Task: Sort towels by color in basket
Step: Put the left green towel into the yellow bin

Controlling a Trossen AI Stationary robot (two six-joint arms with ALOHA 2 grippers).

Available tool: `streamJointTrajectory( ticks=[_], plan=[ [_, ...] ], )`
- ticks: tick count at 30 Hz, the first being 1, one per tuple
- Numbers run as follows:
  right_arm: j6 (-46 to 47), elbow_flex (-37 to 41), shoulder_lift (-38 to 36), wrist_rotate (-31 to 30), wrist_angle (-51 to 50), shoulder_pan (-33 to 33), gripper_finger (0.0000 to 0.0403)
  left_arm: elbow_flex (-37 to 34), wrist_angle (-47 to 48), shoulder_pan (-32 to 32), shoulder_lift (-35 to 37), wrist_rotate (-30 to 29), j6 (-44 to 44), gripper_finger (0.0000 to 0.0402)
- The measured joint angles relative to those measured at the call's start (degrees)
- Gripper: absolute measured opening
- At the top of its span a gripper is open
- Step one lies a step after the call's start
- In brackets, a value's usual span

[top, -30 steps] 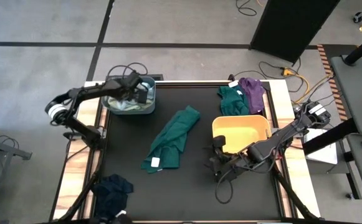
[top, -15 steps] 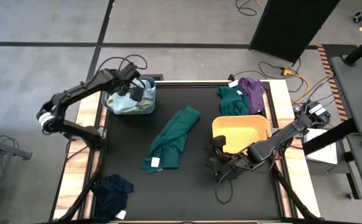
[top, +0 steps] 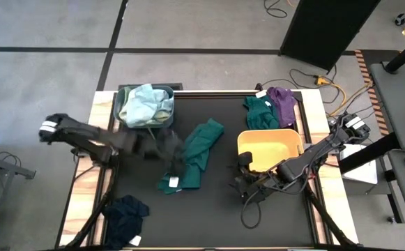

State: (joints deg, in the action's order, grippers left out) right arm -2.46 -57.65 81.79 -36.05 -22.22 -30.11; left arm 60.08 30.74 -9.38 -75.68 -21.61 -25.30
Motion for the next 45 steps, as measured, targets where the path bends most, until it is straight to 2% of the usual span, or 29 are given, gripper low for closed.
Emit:
streamJointTrajectory(
  ticks=[2, 5, 9, 13, 18, 21, 24, 28, 29, 30, 33, 35, 37, 40, 43, 45],
  plan=[
    [0.0, 0.0, -0.2, 0.0, -0.5, -0.2, 0.0334, -0.1, 1.2, -4.3, -3.6, 0.2, -0.3, 0.0280],
    [1.5, 0.0, -0.8, 0.0, -0.9, -0.8, 0.0339, -0.1, 3.5, -6.5, -9.0, -0.2, -7.1, 0.0280],
    [3.9, 0.0, -1.1, 0.0, -1.6, -1.7, 0.0345, -0.1, 6.4, -5.7, -15.6, -3.3, -10.9, 0.0280],
    [4.3, 0.0, -1.2, 1.3, -1.6, -3.3, 0.0350, -0.1, 5.3, -2.6, -21.9, -0.1, -9.5, 0.0280],
    [6.4, -0.2, -2.7, 4.6, -1.6, -6.5, 0.0350, 0.1, 5.0, -0.7, -29.1, -0.2, -9.2, 0.0276],
    [6.4, -1.0, -3.9, 4.7, -1.6, -8.4, 0.0349, 0.4, 4.8, -0.7, -32.2, -0.1, -9.4, 0.0255],
    [6.5, -2.0, -4.8, 4.8, -1.5, -9.3, 0.0347, 0.5, 4.1, -1.7, -33.9, -0.8, -10.1, 0.0196],
    [5.9, -2.4, -5.0, 4.9, -0.6, -9.3, 0.0350, 0.2, 2.7, -4.5, -33.5, -2.8, -11.0, 0.0061],
    [4.8, -2.4, -4.9, 6.1, 0.4, -9.3, 0.0350, 0.0, 2.9, -5.5, -32.5, -2.9, -11.2, 0.0031],
    [3.6, -2.5, -4.9, 8.6, 2.0, -9.4, 0.0350, -0.1, 3.4, -6.8, -31.5, -2.9, -11.2, 0.0017],
    [1.5, -2.5, -4.8, 15.6, 8.1, -10.2, 0.0347, -0.7, 5.3, -11.3, -28.0, -3.0, -11.5, 0.0018],
    [0.4, -2.5, -4.8, 16.6, 11.9, -10.7, 0.0345, -0.5, 4.1, -14.4, -24.8, -4.6, -12.9, 0.0009],
    [-0.3, -2.4, -4.8, 16.3, 15.4, -10.7, 0.0345, -0.6, 2.6, -16.9, -21.9, -8.4, -13.9, 0.0003],
    [-2.2, -1.8, -4.8, 12.2, 20.3, -10.3, 0.0345, -1.0, -1.9, -20.6, -19.2, -15.2, -13.5, 0.0003],
    [-4.8, -0.3, -4.8, 9.0, 25.3, -9.4, 0.0342, -1.1, -7.6, -23.2, -16.8, -21.1, -10.7, 0.0002],
    [-4.8, 0.5, -4.8, 8.9, 28.1, -8.1, 0.0341, -1.5, -10.9, -23.8, -15.7, -24.5, -8.0, 0.0001]
  ],
)
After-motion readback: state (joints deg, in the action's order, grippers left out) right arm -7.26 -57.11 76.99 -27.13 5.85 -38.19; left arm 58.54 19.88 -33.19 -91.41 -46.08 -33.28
